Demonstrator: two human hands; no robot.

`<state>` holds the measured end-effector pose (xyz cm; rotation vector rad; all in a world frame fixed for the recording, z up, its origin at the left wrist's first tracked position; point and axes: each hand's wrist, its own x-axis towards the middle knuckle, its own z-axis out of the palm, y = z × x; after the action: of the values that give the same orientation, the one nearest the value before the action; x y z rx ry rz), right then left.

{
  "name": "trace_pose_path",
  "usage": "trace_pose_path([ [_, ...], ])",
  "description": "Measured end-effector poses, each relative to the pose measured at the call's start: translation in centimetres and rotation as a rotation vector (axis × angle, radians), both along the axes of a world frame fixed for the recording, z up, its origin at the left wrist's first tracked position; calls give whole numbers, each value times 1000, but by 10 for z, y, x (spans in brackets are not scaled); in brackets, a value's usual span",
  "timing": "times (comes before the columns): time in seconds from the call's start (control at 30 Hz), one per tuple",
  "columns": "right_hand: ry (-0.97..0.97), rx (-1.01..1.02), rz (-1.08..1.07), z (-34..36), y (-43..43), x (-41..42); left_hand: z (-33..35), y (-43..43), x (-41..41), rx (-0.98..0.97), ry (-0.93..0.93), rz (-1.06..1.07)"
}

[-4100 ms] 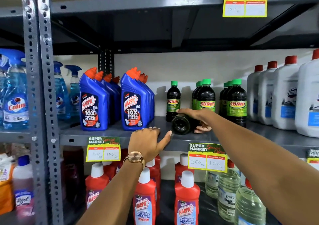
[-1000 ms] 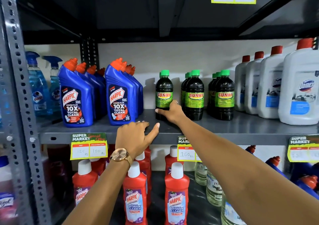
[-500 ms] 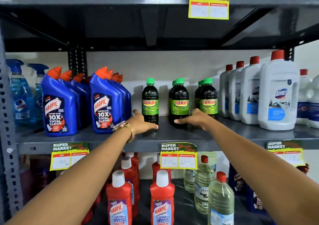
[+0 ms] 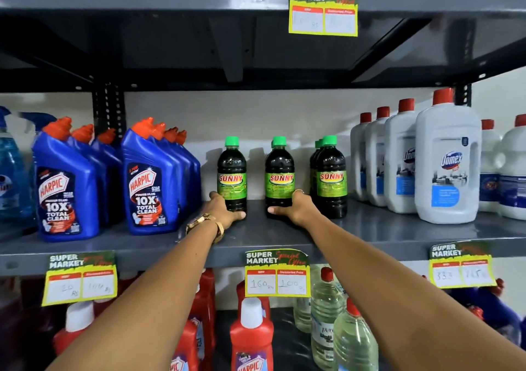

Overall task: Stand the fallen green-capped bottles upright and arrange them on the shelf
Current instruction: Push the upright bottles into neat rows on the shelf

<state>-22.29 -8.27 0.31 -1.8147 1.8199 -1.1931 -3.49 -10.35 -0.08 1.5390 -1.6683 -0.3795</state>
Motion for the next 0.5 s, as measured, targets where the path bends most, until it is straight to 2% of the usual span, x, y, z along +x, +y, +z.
trace_pose_path([
  [0.5, 100, -11, -76, -1, -9, 5, -1, 4, 1, 22, -77, 12],
])
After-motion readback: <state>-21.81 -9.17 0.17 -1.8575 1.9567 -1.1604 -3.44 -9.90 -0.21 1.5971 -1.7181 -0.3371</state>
